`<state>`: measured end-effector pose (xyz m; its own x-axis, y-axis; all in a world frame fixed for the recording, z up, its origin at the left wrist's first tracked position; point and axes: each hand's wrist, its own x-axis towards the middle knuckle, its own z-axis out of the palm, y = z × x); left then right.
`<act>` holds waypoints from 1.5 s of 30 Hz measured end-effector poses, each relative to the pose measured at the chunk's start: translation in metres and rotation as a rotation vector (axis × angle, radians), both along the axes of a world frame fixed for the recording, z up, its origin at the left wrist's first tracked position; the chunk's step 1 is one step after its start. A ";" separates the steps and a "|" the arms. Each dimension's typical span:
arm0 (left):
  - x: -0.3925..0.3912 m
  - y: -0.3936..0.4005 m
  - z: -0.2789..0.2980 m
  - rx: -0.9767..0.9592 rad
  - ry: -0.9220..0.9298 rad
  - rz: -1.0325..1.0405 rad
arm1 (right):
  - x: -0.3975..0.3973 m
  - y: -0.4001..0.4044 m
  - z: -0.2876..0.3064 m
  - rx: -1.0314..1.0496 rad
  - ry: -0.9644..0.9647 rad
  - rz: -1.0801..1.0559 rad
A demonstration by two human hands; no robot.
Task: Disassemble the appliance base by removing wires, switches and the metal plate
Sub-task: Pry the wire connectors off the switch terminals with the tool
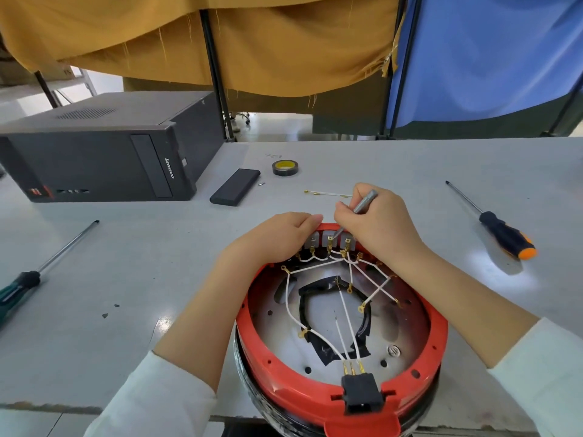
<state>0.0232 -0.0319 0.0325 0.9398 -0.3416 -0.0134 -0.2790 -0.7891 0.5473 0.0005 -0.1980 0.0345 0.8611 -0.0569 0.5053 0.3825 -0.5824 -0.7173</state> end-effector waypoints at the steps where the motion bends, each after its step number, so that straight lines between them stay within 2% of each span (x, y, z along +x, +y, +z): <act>1: 0.001 0.000 -0.001 -0.001 -0.010 -0.006 | 0.000 0.000 -0.001 0.003 0.001 -0.001; 12: 0.003 0.003 -0.003 -0.008 -0.050 -0.003 | -0.003 0.000 0.002 -0.017 0.031 -0.034; 19: 0.004 0.002 -0.004 0.007 -0.055 -0.021 | -0.007 0.004 0.003 -0.057 0.037 0.015; 28: 0.002 0.001 -0.001 -0.010 -0.039 -0.025 | 0.008 0.006 0.014 -0.030 0.291 0.015; 35: 0.001 0.002 -0.002 -0.027 -0.044 -0.015 | -0.003 0.002 0.000 -0.046 -0.020 -0.050; 45: 0.002 0.002 -0.002 -0.038 -0.028 -0.012 | -0.007 0.006 -0.001 -0.168 -0.054 0.007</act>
<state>0.0248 -0.0294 0.0308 0.9355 -0.3523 0.0257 -0.3035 -0.7645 0.5687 -0.0068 -0.1924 0.0336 0.8326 0.0379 0.5525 0.4221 -0.6893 -0.5888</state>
